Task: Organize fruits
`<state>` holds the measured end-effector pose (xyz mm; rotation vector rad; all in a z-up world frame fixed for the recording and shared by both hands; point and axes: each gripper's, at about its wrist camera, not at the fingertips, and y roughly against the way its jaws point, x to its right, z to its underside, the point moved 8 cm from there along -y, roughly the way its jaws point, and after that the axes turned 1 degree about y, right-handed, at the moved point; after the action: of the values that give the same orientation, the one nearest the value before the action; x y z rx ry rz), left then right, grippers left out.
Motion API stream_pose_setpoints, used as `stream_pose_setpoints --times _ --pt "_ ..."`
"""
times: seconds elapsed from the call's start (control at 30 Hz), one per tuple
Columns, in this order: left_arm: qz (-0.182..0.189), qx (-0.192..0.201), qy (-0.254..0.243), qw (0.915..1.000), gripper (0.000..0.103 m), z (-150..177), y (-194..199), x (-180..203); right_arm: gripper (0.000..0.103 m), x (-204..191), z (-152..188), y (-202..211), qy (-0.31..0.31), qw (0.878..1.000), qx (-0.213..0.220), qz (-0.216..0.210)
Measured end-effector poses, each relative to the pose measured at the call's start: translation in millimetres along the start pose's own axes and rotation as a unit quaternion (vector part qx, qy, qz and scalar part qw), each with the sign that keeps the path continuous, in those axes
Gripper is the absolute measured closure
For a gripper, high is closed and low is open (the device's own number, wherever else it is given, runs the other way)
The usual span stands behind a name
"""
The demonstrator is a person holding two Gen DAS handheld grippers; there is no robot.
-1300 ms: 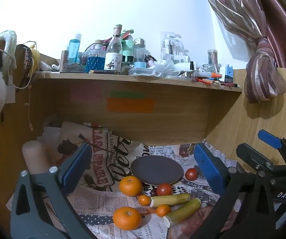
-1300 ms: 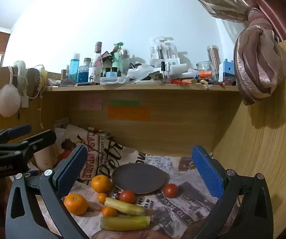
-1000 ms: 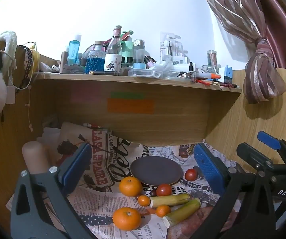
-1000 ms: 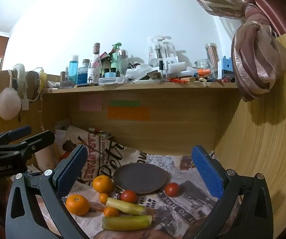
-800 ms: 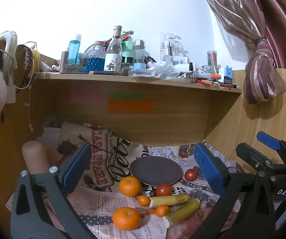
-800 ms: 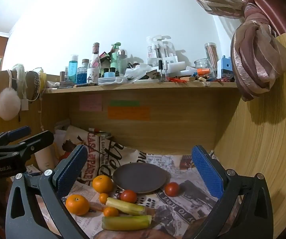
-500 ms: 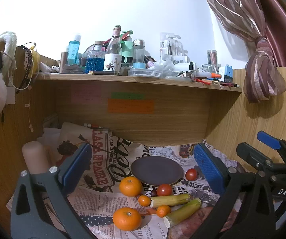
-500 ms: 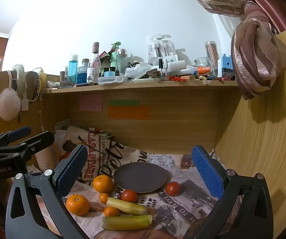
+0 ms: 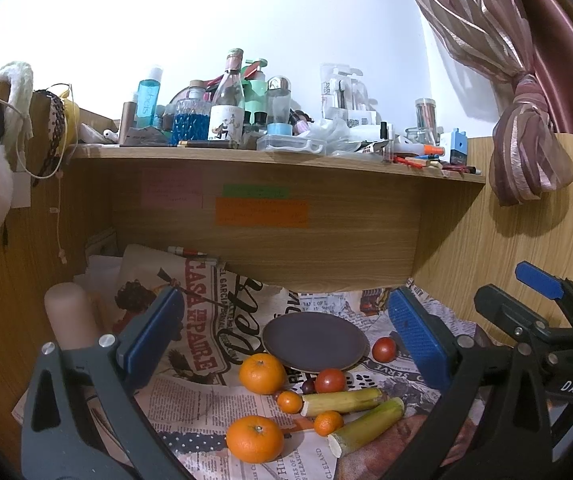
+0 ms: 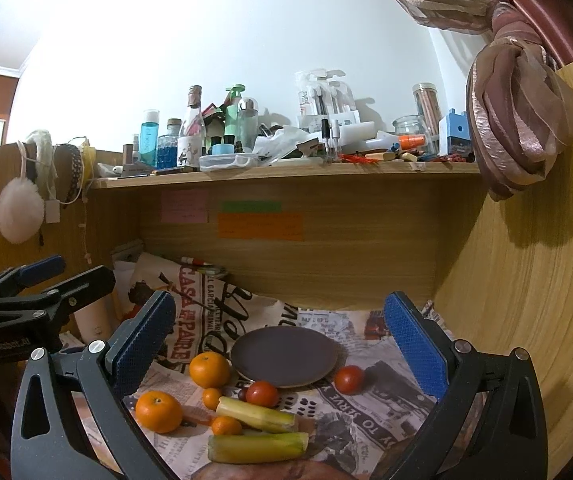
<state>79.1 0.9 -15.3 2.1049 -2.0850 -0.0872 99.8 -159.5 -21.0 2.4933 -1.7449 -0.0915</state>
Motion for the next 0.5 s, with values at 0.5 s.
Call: stream_pose_setpoints --times 0.5 --pt "-0.001 -0.001 0.0 1.0 0.0 1.8 0.1 -2.8 0.0 -4.5 -1.3 2.5 0.0 1.0 0.004 -0.003"
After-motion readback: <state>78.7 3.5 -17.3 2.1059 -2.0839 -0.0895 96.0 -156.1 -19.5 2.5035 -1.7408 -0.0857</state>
